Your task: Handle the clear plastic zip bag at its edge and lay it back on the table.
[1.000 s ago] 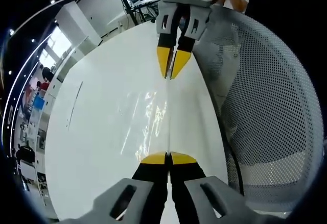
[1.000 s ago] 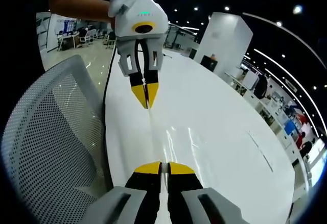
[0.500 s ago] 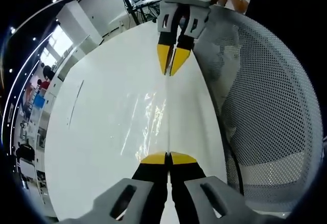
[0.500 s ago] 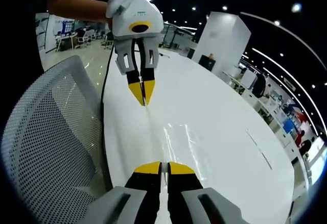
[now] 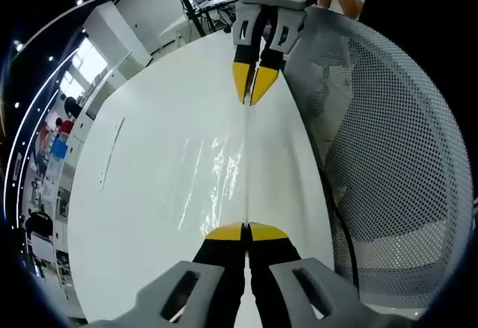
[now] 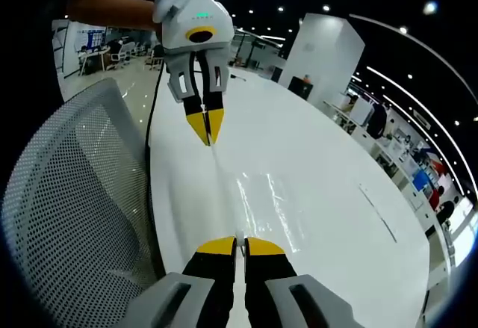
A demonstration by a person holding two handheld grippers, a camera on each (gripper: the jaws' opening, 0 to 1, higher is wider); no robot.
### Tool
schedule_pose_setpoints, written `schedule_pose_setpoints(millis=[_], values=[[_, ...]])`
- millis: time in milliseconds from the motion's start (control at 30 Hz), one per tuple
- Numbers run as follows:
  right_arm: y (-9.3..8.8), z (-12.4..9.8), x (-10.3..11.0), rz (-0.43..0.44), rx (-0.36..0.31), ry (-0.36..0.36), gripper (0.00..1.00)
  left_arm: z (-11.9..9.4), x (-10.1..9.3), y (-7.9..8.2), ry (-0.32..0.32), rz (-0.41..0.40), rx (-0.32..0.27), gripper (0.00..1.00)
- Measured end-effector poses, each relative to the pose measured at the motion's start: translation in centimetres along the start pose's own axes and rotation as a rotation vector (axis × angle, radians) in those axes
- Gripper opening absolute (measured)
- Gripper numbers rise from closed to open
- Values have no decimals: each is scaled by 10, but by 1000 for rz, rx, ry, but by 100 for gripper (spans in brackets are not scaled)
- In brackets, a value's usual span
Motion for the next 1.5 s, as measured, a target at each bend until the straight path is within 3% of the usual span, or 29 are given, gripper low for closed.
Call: schedule_pose_setpoints(millis=[600,767,933,1500], values=[[-8,-2,-2,43,11,4,0,-4,7,8,53,19,-9,0],[-10,-7,-8,115,-12,14,1,-5,8,11,60,31,-6,0],[-12,-12,-12,111,-5,12,2,-4,9,12,58,45,0,0],[4,-25,-6,96,-31,82,10,-6,10,19,83,54,-1,0]])
Point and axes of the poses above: the point that each gripper's makers call its tool centre point, and the gripper's own axes: z roughly forward along the fingers, x roughly to its left, y roughly out of its top, the point moved 7 cm from there along -z, roughly backward along the fingers, and after that the axes turned 12 degrees about x, right-handed, at the moved point
